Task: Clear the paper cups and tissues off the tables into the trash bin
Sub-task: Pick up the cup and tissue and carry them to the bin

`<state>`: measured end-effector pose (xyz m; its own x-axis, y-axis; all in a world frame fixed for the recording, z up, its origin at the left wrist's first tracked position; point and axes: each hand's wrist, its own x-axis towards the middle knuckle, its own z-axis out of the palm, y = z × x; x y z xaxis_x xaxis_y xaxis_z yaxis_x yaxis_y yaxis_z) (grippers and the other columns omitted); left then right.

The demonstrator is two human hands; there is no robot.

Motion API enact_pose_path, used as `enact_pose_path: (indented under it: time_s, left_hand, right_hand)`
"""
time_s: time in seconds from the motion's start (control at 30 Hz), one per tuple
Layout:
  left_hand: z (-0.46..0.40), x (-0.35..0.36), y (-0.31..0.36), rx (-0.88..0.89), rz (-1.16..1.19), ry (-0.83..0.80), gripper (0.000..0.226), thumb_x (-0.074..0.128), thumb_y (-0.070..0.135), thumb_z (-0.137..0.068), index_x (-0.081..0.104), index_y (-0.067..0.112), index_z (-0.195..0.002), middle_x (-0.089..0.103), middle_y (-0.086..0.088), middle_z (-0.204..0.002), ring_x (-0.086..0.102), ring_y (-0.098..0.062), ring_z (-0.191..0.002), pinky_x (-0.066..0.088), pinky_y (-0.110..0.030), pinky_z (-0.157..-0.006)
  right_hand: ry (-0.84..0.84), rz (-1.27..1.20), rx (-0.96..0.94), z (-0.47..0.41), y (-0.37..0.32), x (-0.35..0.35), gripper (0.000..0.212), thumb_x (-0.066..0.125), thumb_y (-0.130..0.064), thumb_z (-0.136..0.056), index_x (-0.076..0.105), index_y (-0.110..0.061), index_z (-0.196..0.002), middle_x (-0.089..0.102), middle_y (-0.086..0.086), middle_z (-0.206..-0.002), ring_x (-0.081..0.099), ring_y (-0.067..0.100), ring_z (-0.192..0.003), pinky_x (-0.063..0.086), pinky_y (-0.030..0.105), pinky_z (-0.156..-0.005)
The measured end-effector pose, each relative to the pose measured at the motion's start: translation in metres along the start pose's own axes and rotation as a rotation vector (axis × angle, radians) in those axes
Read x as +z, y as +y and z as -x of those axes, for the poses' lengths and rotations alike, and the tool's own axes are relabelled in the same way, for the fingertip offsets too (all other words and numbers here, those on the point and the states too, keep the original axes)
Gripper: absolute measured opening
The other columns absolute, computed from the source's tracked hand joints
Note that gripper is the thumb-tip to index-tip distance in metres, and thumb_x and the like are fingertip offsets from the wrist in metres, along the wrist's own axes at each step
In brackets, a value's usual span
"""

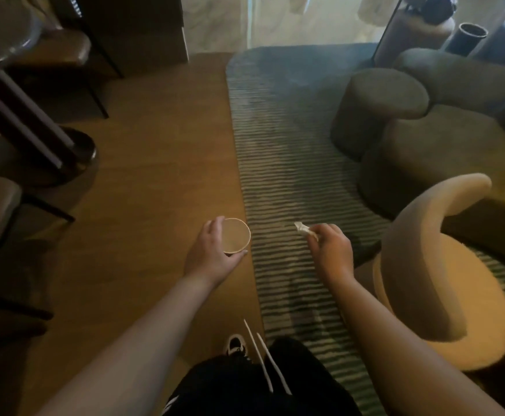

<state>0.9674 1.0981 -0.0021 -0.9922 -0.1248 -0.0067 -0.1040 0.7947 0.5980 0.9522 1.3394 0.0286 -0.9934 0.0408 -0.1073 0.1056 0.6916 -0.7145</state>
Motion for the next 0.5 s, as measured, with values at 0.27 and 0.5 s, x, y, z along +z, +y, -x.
enact_pose_path:
  time_s: [0.27, 0.5]
  left_hand:
    - [-0.184, 0.025, 0.005, 0.034, 0.025, -0.063, 0.082, 0.079, 0.046, -0.067, 0.038, 0.019, -0.133, 0.049, -0.004, -0.125, 0.052, -0.023, -0.105, 0.043, -0.029, -0.073]
    - [-0.413, 0.054, 0.032, 0.024, 0.048, -0.109, 0.083, 0.078, 0.045, -0.069, 0.034, 0.021, -0.136, 0.042, -0.008, -0.134, 0.047, -0.029, -0.114, 0.042, -0.036, -0.080]
  right_hand:
    - [0.090, 0.040, 0.066, -0.177, -0.013, 0.016, 0.020, 0.058, -0.023, -0.091, 0.064, -0.014, -0.108, 0.059, -0.001, -0.104, 0.057, 0.012, -0.093, 0.052, 0.035, -0.085]
    - [0.106, 0.036, 0.090, -0.393, -0.008, 0.014, 0.019, 0.058, -0.024, -0.091, 0.064, -0.016, -0.107, 0.059, -0.004, -0.102, 0.056, 0.008, -0.089, 0.047, 0.023, -0.079]
